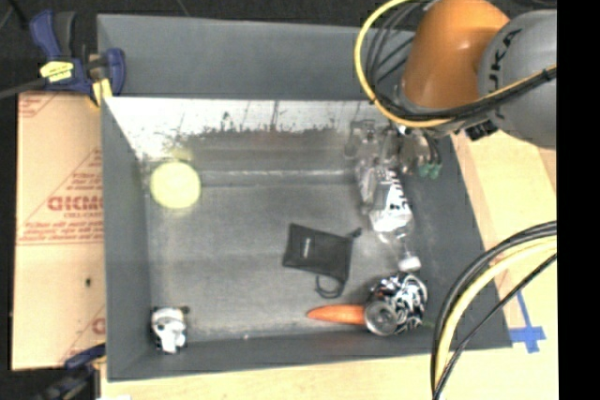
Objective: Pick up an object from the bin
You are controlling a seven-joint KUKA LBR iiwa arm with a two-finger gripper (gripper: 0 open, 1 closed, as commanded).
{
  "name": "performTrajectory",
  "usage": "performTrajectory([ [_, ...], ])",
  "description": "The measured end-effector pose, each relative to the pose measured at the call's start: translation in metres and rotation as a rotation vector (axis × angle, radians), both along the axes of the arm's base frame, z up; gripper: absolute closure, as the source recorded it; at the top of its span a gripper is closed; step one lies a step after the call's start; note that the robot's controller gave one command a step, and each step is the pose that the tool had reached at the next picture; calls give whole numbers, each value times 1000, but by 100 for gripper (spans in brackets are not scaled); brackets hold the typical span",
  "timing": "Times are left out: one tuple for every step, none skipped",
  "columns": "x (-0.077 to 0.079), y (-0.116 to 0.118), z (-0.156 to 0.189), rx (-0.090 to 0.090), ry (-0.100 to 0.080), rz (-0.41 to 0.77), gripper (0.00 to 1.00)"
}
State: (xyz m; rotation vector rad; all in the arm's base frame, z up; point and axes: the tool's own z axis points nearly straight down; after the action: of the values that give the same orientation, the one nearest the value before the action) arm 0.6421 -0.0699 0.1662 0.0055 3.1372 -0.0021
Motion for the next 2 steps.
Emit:
performTrajectory([
  [-30, -9, -42, -1, -5, 54, 0],
  [-45, 2, -79, -2, 1, 174, 0],
])
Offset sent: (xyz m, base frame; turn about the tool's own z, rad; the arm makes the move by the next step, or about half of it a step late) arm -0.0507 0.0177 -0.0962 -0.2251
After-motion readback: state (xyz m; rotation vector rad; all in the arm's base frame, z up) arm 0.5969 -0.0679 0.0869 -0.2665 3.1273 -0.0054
